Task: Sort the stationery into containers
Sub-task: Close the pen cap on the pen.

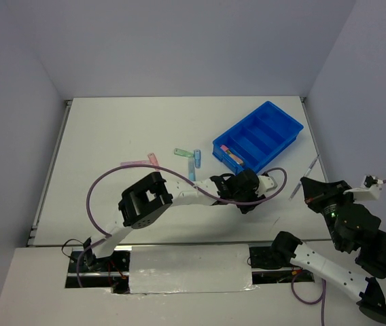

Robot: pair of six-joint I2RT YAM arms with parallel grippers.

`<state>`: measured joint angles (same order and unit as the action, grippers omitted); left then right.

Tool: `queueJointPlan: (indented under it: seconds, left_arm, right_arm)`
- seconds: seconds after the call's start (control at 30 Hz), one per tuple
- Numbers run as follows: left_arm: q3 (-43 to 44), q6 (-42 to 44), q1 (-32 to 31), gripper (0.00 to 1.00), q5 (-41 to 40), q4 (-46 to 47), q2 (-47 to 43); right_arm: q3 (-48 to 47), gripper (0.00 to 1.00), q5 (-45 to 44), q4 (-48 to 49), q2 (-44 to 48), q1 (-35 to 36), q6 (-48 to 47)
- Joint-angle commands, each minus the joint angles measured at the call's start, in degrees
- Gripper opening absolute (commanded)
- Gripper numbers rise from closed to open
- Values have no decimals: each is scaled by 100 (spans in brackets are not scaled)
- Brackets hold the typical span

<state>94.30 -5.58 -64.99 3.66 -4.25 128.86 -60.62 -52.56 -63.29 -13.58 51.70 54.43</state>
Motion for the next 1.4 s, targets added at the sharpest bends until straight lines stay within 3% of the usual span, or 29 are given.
queueJointPlan:
  seconds: [0.0,0.1,0.17,0.33,0.43,0.53,0.6,0.77,0.97,1.1,1.27,1.37]
  left_arm:
    - [80,242,-31,59,-225,-58,104]
    - [80,312,-75,57,-322,-128,183]
    - [62,348,-110,47,-340,-164,227]
    - [-34,321,-128,40,-340,-155,271]
    - [-87,286,-137,26,-340,-155,280]
    - [-288,172,-137,4,-305,-94,237]
    - [-464,67,-137,0,-322,-6,44]
    - [-1238,-557,-84,0,-847,372,-1001]
    - [-1502,-1409,320,0,-1806,93,-2249]
    - [-1948,-2531,794,0,-2754,-277,-3303]
    - [-2819,-3817,1647,0,-2775,-279,-5245]
    - [-3697,-4187,1823,0,-2565,633,-6353]
  right_arm:
    - [68,0,166,457,22,-20,-302]
    - [129,0,237,607,110,-11,-381]
    - [129,0,272,633,154,-20,-390]
    - [129,0,325,721,216,-11,-460]
    - [129,0,360,756,198,-20,-495]
    - [173,0,386,774,181,-11,-522]
    - [270,0,413,879,207,-11,-592]
    - [630,0,789,1632,304,-20,-1162]
    - [929,0,1194,2232,-267,-11,-1751]
    - [1324,0,2246,3110,-820,-11,-2375]
    - [2141,0,3759,5165,-1988,41,-2395]
    - [2694,0,3877,6571,-2683,628,-2130]
